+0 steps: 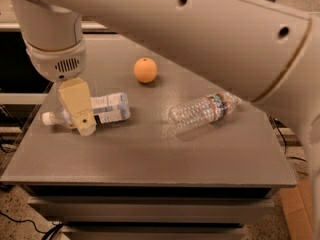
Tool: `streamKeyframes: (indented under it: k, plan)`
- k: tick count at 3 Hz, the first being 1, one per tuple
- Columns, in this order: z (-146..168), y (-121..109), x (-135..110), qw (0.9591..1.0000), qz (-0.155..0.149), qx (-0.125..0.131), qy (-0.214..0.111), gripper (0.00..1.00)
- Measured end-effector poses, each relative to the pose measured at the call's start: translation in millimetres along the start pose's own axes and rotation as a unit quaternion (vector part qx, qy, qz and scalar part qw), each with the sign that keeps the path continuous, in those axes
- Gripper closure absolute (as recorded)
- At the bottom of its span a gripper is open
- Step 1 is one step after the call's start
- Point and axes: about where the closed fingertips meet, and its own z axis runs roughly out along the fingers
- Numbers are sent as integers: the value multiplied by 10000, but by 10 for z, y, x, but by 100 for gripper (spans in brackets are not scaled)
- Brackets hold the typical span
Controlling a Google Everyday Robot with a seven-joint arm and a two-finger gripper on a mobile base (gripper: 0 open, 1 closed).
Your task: Pick blue plastic bottle
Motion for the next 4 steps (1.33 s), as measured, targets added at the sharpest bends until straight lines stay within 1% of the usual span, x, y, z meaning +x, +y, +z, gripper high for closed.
streamKeyframes:
  k: [1,2,3,4]
  plan:
    - [343,-135,79,9997,197,-138,-70,0]
    - [582,-170,215,9988,400,-264,-101,0]
    - [726,-164,335,9977,539,-389,-124,0]
    - [792,-174,424,9971,564,-487,-130,18]
